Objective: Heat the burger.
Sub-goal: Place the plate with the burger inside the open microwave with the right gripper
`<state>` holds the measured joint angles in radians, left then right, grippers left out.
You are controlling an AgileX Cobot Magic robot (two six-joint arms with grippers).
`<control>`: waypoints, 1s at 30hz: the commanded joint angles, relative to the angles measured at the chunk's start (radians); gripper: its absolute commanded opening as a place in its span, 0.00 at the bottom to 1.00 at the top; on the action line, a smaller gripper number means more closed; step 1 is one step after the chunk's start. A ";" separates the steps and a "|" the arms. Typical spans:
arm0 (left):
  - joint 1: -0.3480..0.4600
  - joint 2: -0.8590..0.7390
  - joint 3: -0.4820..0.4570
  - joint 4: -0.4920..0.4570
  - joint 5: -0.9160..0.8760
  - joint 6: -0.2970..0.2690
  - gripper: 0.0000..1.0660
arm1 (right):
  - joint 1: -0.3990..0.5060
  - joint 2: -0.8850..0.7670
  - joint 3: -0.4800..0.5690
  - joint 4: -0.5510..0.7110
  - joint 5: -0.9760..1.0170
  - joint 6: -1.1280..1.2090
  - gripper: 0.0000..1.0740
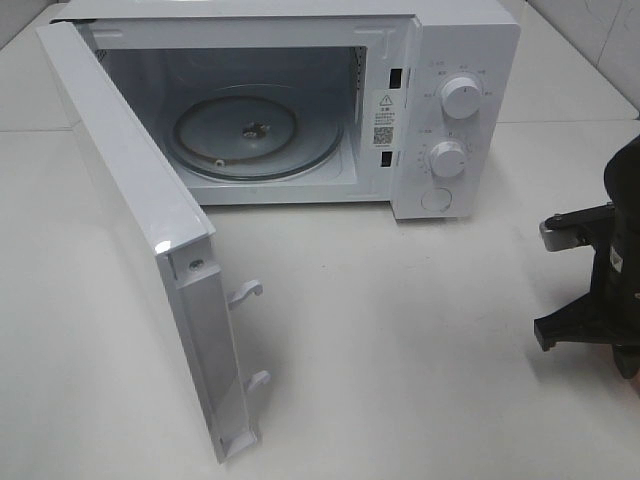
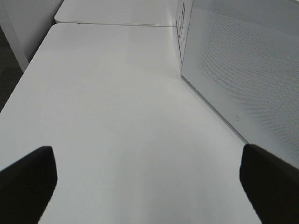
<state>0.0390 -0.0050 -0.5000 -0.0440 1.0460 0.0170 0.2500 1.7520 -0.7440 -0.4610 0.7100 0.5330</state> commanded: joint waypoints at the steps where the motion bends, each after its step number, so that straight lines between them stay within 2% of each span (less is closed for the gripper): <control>1: -0.005 -0.027 0.005 -0.006 -0.009 0.001 0.95 | 0.043 -0.007 0.001 -0.075 0.054 0.050 0.00; 8: -0.005 -0.027 0.005 -0.006 -0.009 0.001 0.95 | 0.089 -0.007 0.001 -0.177 0.107 0.116 0.00; 18: -0.005 -0.027 0.005 -0.006 -0.009 0.001 0.95 | 0.092 -0.019 0.001 -0.185 0.144 0.114 0.00; 30: -0.005 -0.027 0.005 -0.006 -0.009 0.001 0.95 | 0.092 -0.146 0.001 -0.202 0.223 0.110 0.00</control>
<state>0.0390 -0.0050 -0.5000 -0.0440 1.0460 0.0170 0.3380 1.6200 -0.7430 -0.6140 0.8840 0.6350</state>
